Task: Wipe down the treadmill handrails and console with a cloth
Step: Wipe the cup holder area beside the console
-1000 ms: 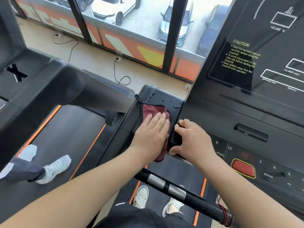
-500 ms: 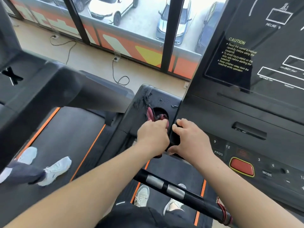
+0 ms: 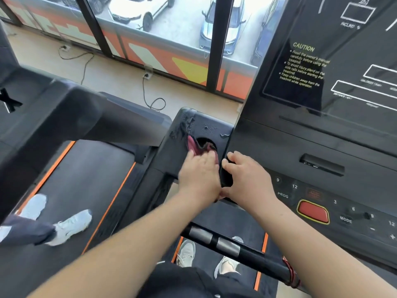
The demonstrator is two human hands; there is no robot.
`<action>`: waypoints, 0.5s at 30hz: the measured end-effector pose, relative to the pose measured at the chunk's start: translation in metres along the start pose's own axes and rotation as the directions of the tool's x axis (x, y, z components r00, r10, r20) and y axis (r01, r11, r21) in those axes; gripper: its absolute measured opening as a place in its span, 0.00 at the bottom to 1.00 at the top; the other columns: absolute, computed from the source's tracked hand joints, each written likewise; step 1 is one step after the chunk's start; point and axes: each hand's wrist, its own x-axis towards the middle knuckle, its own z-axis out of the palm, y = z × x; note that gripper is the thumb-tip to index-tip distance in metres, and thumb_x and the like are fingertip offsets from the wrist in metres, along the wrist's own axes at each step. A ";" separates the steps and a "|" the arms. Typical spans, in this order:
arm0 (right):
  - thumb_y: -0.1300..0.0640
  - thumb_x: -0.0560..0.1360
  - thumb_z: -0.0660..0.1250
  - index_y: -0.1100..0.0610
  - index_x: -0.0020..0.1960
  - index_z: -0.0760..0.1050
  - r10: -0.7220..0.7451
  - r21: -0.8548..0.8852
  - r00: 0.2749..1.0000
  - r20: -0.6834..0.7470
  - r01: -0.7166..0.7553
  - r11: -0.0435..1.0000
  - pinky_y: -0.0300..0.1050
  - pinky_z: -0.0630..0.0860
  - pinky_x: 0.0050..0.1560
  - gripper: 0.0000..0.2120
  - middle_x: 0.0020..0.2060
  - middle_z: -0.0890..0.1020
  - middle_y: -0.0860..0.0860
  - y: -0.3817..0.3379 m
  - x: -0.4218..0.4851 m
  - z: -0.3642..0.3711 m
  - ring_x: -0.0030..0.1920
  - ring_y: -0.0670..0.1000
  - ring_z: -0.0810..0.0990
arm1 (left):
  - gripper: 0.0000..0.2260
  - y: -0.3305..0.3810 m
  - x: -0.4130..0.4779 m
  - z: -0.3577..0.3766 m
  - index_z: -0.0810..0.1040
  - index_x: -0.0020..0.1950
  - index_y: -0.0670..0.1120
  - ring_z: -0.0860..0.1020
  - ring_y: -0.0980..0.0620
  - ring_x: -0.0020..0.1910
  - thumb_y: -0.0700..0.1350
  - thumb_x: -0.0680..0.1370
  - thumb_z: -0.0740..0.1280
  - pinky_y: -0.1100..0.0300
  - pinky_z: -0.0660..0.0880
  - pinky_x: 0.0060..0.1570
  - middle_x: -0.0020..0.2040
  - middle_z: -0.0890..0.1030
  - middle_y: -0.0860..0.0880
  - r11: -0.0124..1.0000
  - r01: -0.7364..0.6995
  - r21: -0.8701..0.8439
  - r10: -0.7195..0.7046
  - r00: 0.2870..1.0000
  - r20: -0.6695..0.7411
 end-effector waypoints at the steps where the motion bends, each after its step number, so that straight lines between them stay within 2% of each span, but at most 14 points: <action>1: 0.40 0.59 0.79 0.53 0.62 0.80 -0.003 -0.006 1.000 -0.021 0.003 1.000 0.44 0.71 0.60 0.35 0.59 0.77 0.47 0.001 0.001 0.002 0.58 0.52 0.76 | 0.29 0.010 -0.004 -0.005 0.65 0.79 0.44 0.73 0.47 0.70 0.52 0.81 0.43 0.52 0.50 0.78 0.71 0.76 0.47 0.993 0.043 -0.110 -0.042 0.999 0.019; 2: 0.40 0.58 0.80 0.53 0.60 0.81 -0.005 -0.017 1.000 -0.027 0.005 1.000 0.43 0.70 0.60 0.34 0.58 0.78 0.47 0.001 0.002 0.002 0.57 0.52 0.77 | 0.27 0.012 -0.005 -0.009 0.64 0.79 0.45 0.72 0.47 0.71 0.51 0.83 0.46 0.54 0.51 0.77 0.72 0.76 0.48 0.983 0.062 -0.176 -0.056 0.998 0.040; 3: 0.39 0.57 0.80 0.53 0.59 0.81 -0.007 -0.028 1.000 -0.024 0.006 1.000 0.42 0.70 0.58 0.34 0.57 0.78 0.47 0.001 0.002 0.002 0.54 0.52 0.76 | 0.24 0.005 -0.005 -0.015 0.63 0.80 0.46 0.70 0.47 0.72 0.51 0.85 0.49 0.56 0.52 0.76 0.73 0.75 0.49 0.985 0.031 -0.172 -0.024 0.999 0.043; 5: 0.36 0.55 0.81 0.52 0.59 0.81 -0.013 -0.038 1.000 -0.008 0.013 0.999 0.40 0.66 0.52 0.37 0.56 0.78 0.46 0.001 0.002 0.000 0.51 0.51 0.74 | 0.26 -0.022 0.000 -0.022 0.62 0.81 0.47 0.68 0.49 0.74 0.57 0.86 0.52 0.56 0.51 0.76 0.75 0.73 0.50 0.990 -0.140 -0.002 0.140 0.989 0.039; 7: 0.33 0.56 0.80 0.52 0.63 0.79 -0.026 -0.043 1.000 0.009 0.027 0.999 0.38 0.63 0.51 0.40 0.59 0.76 0.45 0.000 0.001 -0.003 0.52 0.50 0.73 | 0.30 -0.056 0.014 -0.024 0.60 0.82 0.48 0.65 0.51 0.77 0.63 0.84 0.46 0.52 0.47 0.80 0.78 0.70 0.51 0.923 -0.327 0.204 0.312 0.945 0.100; 9: 0.32 0.58 0.79 0.51 0.64 0.78 -0.030 -0.032 0.999 0.025 0.030 0.999 0.39 0.66 0.55 0.40 0.60 0.75 0.45 0.000 0.001 -0.003 0.55 0.51 0.73 | 0.33 -0.070 0.022 -0.020 0.59 0.82 0.49 0.63 0.51 0.79 0.65 0.82 0.41 0.48 0.45 0.81 0.78 0.69 0.51 0.882 -0.367 0.294 0.338 0.930 0.146; 12: 0.35 0.57 0.80 0.52 0.60 0.79 -0.008 -0.003 1.000 0.026 0.008 1.000 0.43 0.71 0.58 0.37 0.58 0.76 0.46 -0.002 0.000 -0.002 0.55 0.52 0.74 | 0.32 -0.038 0.012 -0.016 0.62 0.80 0.45 0.68 0.47 0.74 0.60 0.82 0.41 0.48 0.49 0.80 0.74 0.74 0.48 0.949 -0.177 0.262 0.150 0.981 0.119; 15: 0.40 0.59 0.80 0.53 0.57 0.81 0.008 0.022 0.999 -0.035 -0.008 1.000 0.44 0.73 0.57 0.31 0.56 0.78 0.47 -0.001 -0.001 0.002 0.53 0.53 0.76 | 0.19 0.010 -0.001 -0.010 0.68 0.71 0.45 0.76 0.46 0.64 0.52 0.83 0.53 0.53 0.58 0.75 0.63 0.80 0.48 0.997 0.040 0.065 -0.044 0.998 0.048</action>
